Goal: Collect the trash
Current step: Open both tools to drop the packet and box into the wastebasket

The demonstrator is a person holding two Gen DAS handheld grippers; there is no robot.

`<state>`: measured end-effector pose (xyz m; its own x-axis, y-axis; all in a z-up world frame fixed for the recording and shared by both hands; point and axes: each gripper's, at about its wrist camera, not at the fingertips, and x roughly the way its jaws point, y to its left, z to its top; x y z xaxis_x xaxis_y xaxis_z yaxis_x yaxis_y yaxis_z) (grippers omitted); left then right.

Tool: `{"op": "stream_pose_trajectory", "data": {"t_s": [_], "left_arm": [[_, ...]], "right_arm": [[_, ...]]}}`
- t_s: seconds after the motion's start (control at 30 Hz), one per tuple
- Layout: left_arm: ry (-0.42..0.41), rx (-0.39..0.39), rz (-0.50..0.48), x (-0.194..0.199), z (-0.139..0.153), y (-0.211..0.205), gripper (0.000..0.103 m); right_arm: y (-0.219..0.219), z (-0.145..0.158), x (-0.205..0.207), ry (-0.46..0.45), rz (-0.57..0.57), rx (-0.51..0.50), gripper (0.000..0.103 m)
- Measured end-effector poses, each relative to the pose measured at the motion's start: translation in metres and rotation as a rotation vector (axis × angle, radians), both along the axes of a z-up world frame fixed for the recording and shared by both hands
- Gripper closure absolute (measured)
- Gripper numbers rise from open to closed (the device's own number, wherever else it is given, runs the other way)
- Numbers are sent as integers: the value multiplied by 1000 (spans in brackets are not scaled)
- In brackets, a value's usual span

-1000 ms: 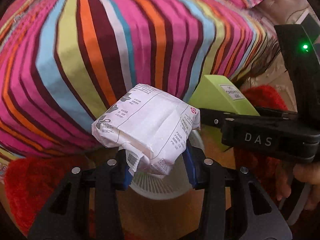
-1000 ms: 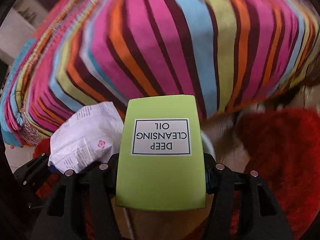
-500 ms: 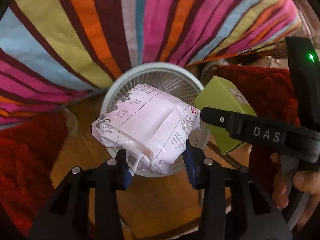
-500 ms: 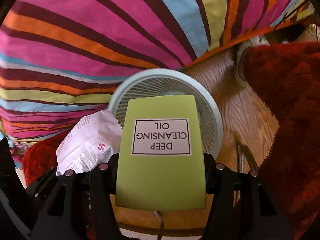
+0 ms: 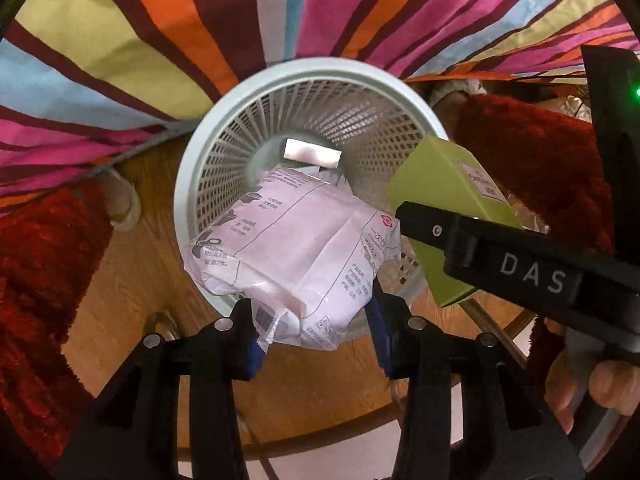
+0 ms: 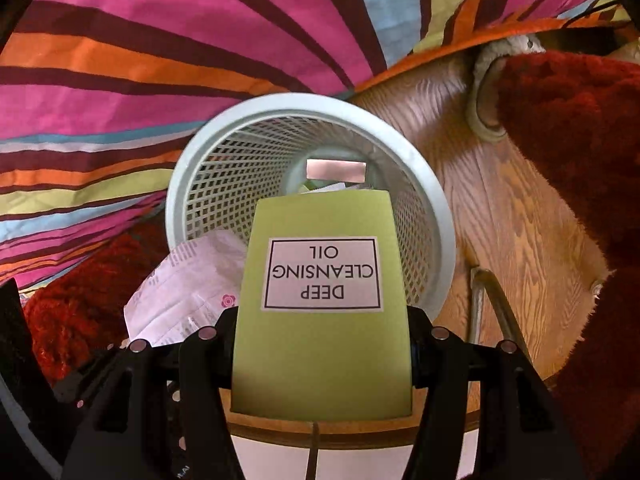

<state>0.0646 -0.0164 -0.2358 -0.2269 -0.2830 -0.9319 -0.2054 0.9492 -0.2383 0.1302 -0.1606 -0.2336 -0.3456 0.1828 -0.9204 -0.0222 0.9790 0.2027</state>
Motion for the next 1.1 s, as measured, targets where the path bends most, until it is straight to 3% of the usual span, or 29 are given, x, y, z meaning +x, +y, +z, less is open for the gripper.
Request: {"op": "stream_pose_trajectory", "data": {"t_s": [0.17,0.23,0.27,0.3,0.37,0.73,1.1], "left_arm": [[51,1,8,-1,-10,5,56],[73,8,14,-1,-17,5,29],[85,2,17,-1,-21,5,22],[89,0,18,-1,-22,4,19],[102,1,20,-2,-25,3,19],[125,12,63,-3,-28,14,19],[57,54,67,-9,-5,17,19]], "right_arm": [[4,-8,-2,24,13,-18,48],[4,-15,-3,50,10,-21,46],[4,-16,-2,60,8,-18,40],[4,-20,-3,73,11,-26,26],[5,-22,-2,70,20,-41,8],[-3,-24,1,65,-38,-54,8],[-5,-6,0,9,-60,-29,8]]}}
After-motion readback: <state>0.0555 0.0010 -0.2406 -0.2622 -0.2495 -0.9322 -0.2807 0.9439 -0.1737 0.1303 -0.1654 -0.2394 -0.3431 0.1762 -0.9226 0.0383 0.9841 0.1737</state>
